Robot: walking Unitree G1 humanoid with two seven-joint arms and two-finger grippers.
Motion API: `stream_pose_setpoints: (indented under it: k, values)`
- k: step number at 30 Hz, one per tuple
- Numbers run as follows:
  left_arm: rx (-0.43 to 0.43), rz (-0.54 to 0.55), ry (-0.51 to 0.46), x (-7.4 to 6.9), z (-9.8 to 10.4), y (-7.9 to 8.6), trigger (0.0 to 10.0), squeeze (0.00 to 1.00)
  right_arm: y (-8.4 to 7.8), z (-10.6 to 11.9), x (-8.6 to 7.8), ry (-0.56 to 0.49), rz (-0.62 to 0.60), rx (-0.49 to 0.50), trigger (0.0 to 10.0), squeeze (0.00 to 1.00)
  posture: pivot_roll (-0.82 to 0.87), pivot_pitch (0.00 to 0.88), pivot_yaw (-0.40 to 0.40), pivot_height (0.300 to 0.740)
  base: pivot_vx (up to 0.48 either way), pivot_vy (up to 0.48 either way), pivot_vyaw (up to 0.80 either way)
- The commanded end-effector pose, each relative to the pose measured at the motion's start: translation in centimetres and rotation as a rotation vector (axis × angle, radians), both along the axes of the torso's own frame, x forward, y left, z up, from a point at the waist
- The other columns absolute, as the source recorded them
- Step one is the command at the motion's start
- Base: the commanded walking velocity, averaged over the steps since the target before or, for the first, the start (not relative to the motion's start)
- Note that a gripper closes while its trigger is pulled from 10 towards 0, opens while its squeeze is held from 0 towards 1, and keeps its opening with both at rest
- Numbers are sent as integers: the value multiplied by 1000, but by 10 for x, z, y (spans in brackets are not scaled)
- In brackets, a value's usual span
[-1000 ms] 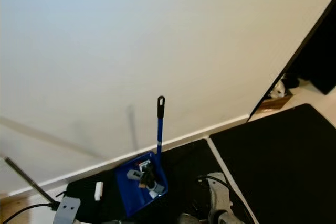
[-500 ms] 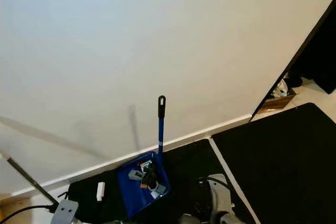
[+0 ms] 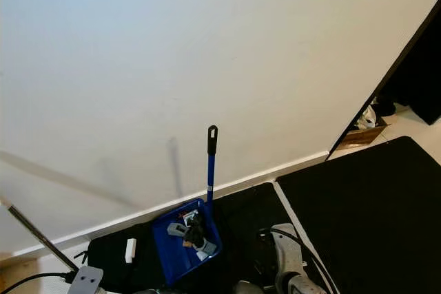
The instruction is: Sweep floor
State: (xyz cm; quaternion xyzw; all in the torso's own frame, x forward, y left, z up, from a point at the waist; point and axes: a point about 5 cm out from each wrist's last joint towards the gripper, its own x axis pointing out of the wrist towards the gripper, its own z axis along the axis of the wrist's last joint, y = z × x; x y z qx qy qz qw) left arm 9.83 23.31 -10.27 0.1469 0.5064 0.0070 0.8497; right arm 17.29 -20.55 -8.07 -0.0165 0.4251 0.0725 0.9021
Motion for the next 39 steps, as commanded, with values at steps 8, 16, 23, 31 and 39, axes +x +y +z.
stream_pose_setpoints:
  k: [8, 16, 23, 31, 39]
  values:
    - [33, -25, 50, -8, -1, 5, 10000, 0, -3, -4, -8, 29, -1, -13, 10000, 0, 26, 75, -9, 740, 0, 0, 0]
    - [33, -4, 76, -15, -3, 7, 10000, 0, -3, -3, -8, 25, 5, -13, 10000, 0, 25, 82, -12, 740, 0, 0, 0]
    - [36, -8, 58, -11, -2, 6, 10000, 0, -2, -3, -7, 22, 14, -15, 10000, 0, 23, 91, -22, 740, 0, 0, 0]
    - [30, 8, 51, -11, -2, 5, 10000, 0, -3, -3, -8, 28, 19, -20, 10000, 0, 21, 107, -23, 740, 0, 0, 0]
    - [25, 37, 55, -14, -3, 5, 10000, 0, -3, -4, -10, 30, 22, -21, 10000, 0, 19, 117, -22, 740, 0, 0, 0]
